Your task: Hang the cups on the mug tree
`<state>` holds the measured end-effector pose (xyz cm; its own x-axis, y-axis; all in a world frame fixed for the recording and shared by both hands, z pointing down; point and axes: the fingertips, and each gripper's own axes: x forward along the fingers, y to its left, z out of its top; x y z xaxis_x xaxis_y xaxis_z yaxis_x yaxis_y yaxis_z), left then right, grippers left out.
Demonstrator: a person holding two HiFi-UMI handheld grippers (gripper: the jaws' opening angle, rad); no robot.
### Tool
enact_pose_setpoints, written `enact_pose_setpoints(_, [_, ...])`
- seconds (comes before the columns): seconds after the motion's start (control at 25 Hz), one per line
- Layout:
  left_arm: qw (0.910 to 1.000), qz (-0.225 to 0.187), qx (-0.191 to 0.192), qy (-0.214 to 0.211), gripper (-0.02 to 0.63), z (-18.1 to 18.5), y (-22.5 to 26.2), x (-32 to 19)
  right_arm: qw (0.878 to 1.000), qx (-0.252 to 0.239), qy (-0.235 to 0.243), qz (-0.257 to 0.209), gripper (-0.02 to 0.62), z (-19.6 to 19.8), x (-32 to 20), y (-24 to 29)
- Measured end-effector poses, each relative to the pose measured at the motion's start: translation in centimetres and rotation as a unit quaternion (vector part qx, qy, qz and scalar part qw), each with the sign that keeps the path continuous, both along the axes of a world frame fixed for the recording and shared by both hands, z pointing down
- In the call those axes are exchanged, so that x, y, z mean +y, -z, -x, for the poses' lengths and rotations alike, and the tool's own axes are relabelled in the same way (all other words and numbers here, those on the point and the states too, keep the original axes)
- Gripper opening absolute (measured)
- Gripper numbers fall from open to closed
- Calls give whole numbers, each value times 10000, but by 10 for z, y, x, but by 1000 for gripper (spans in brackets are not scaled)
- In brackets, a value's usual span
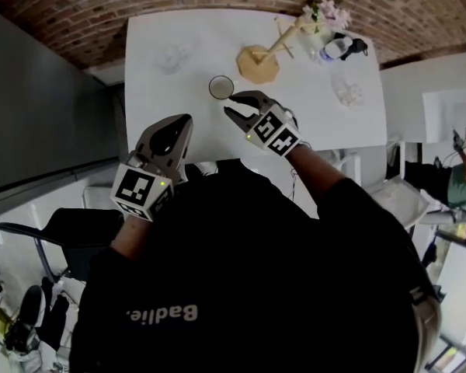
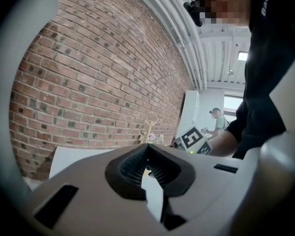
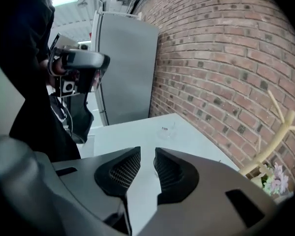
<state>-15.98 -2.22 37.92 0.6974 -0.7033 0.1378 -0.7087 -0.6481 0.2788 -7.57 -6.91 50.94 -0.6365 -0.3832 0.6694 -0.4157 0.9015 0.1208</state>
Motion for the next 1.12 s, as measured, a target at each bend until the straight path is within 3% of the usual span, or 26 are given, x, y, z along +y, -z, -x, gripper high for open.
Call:
enact_pose_setpoints(0.2, [9998,37,-38,196,3,5,-7,-5,9966,671,480,-60,117,-1,-11,-35])
enact_pose_setpoints(0.4, [9990,248,-85,375,3,6,-10,-12,9834,1431,1095,-212,121,-2,-23,-60])
enact_pose_setpoints(0.68, [9974,254,-128,657,3,13,-21,-17,9465,2347,2162,-471,126,0,-28,-104])
enact_pose_setpoints(1.12, [9934,365,-59,1087,2,30,-29,-9,8929,3253,3082,-449,132,7,-29,-139])
